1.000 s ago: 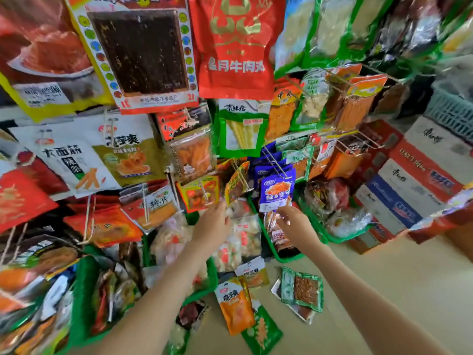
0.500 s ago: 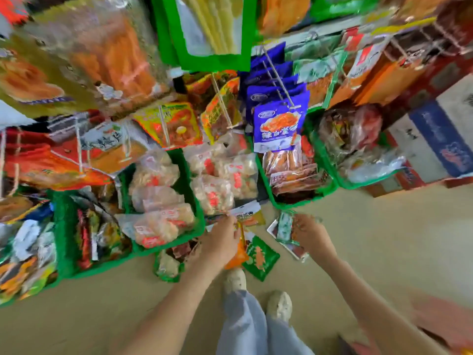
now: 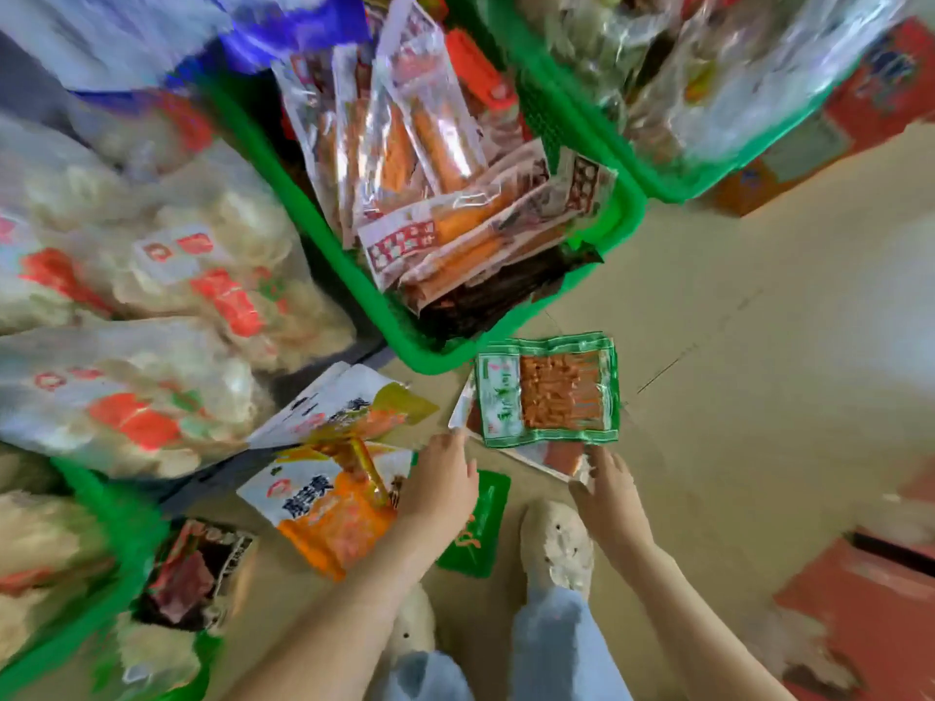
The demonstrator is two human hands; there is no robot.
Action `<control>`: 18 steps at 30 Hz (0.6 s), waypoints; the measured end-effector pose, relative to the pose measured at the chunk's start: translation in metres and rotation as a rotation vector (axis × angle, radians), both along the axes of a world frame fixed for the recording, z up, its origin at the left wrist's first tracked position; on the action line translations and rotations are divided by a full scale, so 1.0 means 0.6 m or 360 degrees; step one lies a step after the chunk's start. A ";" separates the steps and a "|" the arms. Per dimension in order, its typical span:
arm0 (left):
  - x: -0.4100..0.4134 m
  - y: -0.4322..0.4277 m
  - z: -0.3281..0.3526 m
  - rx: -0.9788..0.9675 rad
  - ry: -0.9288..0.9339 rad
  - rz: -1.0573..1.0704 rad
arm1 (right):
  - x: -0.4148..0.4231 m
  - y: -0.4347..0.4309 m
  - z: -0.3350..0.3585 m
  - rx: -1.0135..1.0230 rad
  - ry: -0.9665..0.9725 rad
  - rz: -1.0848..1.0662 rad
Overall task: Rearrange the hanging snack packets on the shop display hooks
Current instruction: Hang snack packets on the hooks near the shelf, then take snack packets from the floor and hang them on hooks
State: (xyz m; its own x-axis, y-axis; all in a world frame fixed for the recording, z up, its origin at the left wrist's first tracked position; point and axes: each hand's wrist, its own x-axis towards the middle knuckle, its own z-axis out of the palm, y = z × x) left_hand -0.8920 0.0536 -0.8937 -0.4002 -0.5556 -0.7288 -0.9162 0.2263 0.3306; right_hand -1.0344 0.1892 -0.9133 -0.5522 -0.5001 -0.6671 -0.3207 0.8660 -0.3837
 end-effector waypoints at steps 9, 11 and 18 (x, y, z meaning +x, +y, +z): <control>-0.088 0.017 -0.353 0.0329 -0.0074 0.0790 | -0.054 -0.002 -0.311 -0.0102 0.0031 0.0002; -0.098 0.030 -0.383 0.0379 -0.0035 0.0954 | -0.047 0.013 -0.339 -0.0084 0.0143 0.0125; -0.133 0.058 -0.398 0.0005 0.0199 0.0533 | -0.076 0.039 -0.383 0.0056 0.0388 -0.0228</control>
State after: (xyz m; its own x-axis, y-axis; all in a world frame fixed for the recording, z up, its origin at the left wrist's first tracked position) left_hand -0.9717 0.0882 -1.1327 -0.2822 -0.6688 -0.6878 -0.8919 -0.0812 0.4449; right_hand -1.0800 0.2124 -1.1429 -0.7619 -0.3842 -0.5215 -0.2730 0.9205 -0.2794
